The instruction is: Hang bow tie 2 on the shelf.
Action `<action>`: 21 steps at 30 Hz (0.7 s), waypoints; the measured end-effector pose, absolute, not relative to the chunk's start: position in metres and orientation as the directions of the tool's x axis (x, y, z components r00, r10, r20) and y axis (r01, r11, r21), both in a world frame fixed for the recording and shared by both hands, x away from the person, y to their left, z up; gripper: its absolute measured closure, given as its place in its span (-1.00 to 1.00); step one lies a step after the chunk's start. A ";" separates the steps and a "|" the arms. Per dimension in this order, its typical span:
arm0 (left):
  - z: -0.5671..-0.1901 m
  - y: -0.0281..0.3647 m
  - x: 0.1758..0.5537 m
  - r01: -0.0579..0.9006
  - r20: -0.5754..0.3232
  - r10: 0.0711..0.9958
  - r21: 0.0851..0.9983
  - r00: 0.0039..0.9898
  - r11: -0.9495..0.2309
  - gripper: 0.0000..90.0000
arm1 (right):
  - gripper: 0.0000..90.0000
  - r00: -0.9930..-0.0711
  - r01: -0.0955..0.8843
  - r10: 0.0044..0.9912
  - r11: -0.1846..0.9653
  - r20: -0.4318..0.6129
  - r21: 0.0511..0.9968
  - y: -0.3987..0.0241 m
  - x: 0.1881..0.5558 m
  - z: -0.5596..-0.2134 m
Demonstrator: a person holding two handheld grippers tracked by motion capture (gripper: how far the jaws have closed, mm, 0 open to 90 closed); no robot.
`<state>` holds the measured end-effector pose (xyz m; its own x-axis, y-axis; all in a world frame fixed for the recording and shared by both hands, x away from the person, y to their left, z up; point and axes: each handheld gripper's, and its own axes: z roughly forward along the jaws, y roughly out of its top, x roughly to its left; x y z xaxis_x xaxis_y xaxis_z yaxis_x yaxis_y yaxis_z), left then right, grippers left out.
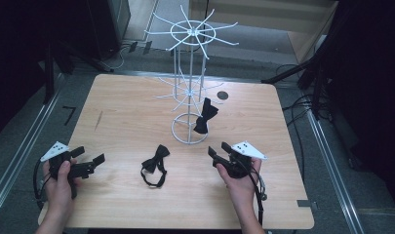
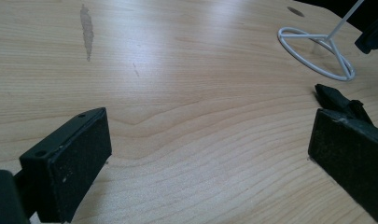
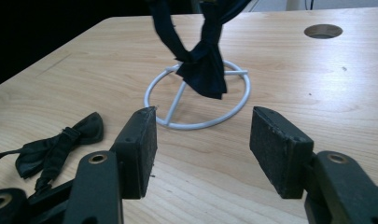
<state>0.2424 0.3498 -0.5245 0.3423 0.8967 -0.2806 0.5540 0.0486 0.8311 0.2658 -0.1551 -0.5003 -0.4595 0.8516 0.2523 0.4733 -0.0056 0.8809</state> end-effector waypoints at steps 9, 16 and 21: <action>-0.525 0.350 0.243 0.556 -0.284 0.896 0.830 0.341 0.052 -1.00 | -0.06 -0.492 0.481 0.836 0.028 0.243 0.876 -0.140 0.264 -0.503; -0.525 0.350 0.243 0.554 -0.284 0.896 0.831 0.341 0.052 -1.00 | -0.06 -0.522 0.489 0.819 0.060 0.237 0.870 -0.124 0.260 -0.507; -0.525 0.350 0.243 0.556 -0.290 0.894 0.829 0.342 0.057 -1.00 | -0.06 -0.550 0.490 0.802 0.084 0.233 0.868 -0.111 0.258 -0.509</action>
